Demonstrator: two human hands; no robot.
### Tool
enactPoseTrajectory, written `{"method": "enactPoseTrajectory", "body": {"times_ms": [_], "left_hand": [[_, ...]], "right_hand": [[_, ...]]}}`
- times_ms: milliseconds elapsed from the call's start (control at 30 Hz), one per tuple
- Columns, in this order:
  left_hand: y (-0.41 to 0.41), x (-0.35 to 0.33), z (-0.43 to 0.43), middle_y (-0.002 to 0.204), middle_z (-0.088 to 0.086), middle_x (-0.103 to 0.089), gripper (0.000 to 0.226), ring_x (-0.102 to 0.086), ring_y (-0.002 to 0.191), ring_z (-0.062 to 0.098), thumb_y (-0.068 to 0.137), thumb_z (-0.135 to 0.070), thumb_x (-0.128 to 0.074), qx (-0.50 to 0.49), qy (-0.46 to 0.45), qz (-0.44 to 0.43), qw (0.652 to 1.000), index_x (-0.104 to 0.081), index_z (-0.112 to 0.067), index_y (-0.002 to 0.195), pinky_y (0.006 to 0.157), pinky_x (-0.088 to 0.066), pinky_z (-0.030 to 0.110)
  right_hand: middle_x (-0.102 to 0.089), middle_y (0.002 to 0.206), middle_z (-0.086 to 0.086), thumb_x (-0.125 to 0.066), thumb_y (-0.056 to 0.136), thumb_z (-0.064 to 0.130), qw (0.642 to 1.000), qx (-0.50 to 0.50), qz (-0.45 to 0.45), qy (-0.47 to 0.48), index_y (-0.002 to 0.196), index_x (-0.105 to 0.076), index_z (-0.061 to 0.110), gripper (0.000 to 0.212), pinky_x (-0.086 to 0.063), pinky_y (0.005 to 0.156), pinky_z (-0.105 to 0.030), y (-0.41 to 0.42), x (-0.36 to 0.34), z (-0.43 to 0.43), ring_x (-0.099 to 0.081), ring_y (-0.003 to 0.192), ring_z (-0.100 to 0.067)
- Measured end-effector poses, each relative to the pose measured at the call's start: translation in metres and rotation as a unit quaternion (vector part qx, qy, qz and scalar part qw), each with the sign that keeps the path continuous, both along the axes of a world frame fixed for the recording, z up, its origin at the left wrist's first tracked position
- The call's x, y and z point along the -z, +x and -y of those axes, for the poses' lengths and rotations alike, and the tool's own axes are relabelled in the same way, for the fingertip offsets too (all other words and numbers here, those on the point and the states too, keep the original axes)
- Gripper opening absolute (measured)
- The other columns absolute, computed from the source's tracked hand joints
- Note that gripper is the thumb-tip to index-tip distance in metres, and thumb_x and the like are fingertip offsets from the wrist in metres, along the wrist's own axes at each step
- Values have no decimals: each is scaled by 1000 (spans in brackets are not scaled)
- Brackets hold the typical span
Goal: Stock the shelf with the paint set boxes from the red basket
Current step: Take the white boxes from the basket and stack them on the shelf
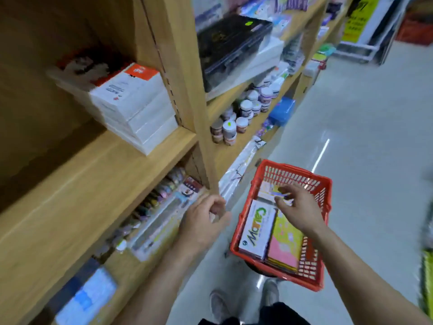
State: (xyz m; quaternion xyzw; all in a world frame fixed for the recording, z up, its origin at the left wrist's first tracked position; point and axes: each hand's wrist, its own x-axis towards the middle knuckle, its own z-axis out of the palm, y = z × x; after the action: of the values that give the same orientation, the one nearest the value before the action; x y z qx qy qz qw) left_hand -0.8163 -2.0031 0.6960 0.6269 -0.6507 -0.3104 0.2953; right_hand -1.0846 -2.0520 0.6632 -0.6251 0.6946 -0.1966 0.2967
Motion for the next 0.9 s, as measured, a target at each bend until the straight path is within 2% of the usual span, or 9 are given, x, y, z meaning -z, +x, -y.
{"method": "enactPoseTrajectory", "body": {"times_ms": [100, 167, 267, 367, 500, 600, 733, 833, 900], "left_hand": [[-36, 66, 18, 90, -13, -61, 17, -58, 80, -3, 86, -24, -76, 22, 88, 16, 996, -70, -21, 101, 70, -40, 10], [-55, 108, 31, 98, -13, -60, 24, -59, 84, 4, 87, -29, -73, 36, 132, 33, 990, -68, -21, 109, 71, -38, 5], [-77, 169, 58, 114, -11, -60, 38, -61, 103, 14, 88, -41, -68, 38, 162, 75, 983, -62, -27, 123, 83, -49, 29], [-92, 228, 87, 129, 0, -61, 51, -61, 117, 23, 89, -40, -71, 16, 173, 91, 981, -56, -22, 135, 91, -49, 35], [-98, 294, 113, 142, 7, -58, 66, -59, 126, 26, 90, -45, -68, -15, 177, 82, 981, -48, -17, 146, 102, -50, 45], [-100, 328, 116, 130, 4, -68, 58, -64, 119, 26, 90, -53, -51, -17, 176, 49, 983, -55, -25, 140, 98, -52, 45], [-101, 345, 113, 102, -25, -70, 41, -67, 96, -2, 90, -55, -45, -40, 142, -7, 989, -48, -49, 131, 84, -53, 22], [-99, 350, 110, 111, -7, -75, 35, -71, 103, 19, 96, -45, -49, -32, 112, -19, 993, -55, -43, 130, 89, -56, 43], [-97, 353, 108, 111, -3, -75, 36, -70, 102, 24, 97, -42, -50, -34, 100, -14, 994, -59, -37, 131, 87, -55, 49]], "right_hand": [[-74, 116, -14, -74, 92, 21, 994, 82, -14, 69, 115, -74, 5, 28, -56, 83, -39, -56, 59, -10, -72, 88, -29], [-74, 117, -15, -74, 92, 23, 988, 94, -28, 117, 116, -74, 4, 31, -56, 85, -39, -78, 99, -14, -71, 90, -31], [-72, 125, -15, -73, 93, 24, 978, 90, -18, 187, 124, -71, 5, 37, -55, 91, -39, -89, 159, -13, -72, 98, -32], [-66, 134, -16, -71, 94, 26, 972, 58, -8, 228, 136, -65, 6, 46, -51, 97, -37, -86, 215, 6, -68, 113, -34], [-60, 144, -14, -71, 94, 38, 980, 8, -21, 196, 146, -56, 10, 61, -47, 103, -40, -75, 281, 57, -59, 129, -34], [-61, 144, -13, -68, 93, 48, 986, -46, -54, 150, 148, -54, 11, 68, -45, 106, -43, -64, 324, 99, -56, 133, -34], [-77, 121, -7, -49, 94, 71, 968, -142, -145, 147, 136, -63, 19, 68, -32, 111, -46, -53, 373, 119, -67, 121, -27], [-79, 99, -4, -21, 78, 89, 953, -162, -202, 156, 119, -70, 21, 93, -23, 109, -47, -51, 390, 121, -70, 109, -24], [-76, 84, 0, -14, 69, 95, 947, -168, -219, 166, 109, -72, 22, 102, -20, 106, -47, -51, 393, 126, -69, 102, -25]]}}
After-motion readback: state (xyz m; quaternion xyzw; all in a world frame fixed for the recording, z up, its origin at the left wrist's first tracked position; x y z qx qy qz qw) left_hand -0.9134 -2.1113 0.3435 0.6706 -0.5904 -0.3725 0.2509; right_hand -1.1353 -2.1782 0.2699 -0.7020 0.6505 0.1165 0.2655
